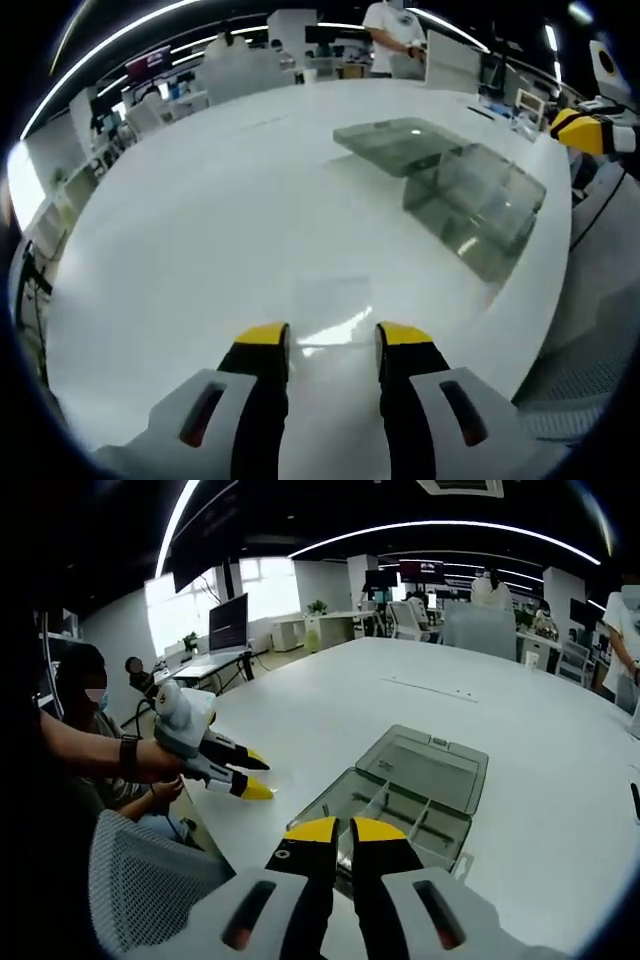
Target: Insert the divider into the dual guide fixture by aligning both edges with the guide slots and pushing it downward to the bottom, including one-sided entry, uneven engagement, binding, and posture correction.
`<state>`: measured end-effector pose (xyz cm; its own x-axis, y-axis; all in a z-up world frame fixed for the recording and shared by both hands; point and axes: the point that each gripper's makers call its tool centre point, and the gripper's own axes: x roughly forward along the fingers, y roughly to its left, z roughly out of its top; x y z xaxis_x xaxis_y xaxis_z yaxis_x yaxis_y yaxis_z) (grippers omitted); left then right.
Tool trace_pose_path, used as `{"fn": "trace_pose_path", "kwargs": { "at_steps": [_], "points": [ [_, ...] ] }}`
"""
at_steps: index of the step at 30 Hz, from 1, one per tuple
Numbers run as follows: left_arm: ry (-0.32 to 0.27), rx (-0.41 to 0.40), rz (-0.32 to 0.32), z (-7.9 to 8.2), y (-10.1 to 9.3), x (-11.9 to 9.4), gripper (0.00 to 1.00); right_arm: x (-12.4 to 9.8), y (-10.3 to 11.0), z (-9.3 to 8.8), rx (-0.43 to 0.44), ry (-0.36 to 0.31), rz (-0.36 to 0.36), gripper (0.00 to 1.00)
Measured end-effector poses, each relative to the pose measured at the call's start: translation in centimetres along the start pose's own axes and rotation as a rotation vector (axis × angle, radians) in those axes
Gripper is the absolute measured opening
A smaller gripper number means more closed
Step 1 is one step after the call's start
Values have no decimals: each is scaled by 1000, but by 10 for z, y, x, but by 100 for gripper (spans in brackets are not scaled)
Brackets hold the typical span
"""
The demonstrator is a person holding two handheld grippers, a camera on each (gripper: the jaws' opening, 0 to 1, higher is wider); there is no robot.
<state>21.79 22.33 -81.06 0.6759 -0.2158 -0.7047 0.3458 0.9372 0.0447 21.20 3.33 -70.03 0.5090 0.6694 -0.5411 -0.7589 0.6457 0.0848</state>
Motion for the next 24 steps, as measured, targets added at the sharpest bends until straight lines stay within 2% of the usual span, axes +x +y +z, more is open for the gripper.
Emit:
{"fn": "trace_pose_path", "kwargs": {
  "at_steps": [4,10,15,20,24],
  "points": [
    [7,13,-3,0,-2,0,38,0,0,1,-1,-3,0,0],
    [8,28,4,0,0,0,40,-1,0,0,2,-3,-3,0],
    [16,9,-1,0,1,1,40,-2,-1,-1,6,-4,-4,0],
    [17,21,-1,2,2,4,33,-1,-2,-1,10,-3,-4,0],
    [17,26,6,4,1,4,32,-2,-3,0,12,-5,-7,0]
  ]
}}
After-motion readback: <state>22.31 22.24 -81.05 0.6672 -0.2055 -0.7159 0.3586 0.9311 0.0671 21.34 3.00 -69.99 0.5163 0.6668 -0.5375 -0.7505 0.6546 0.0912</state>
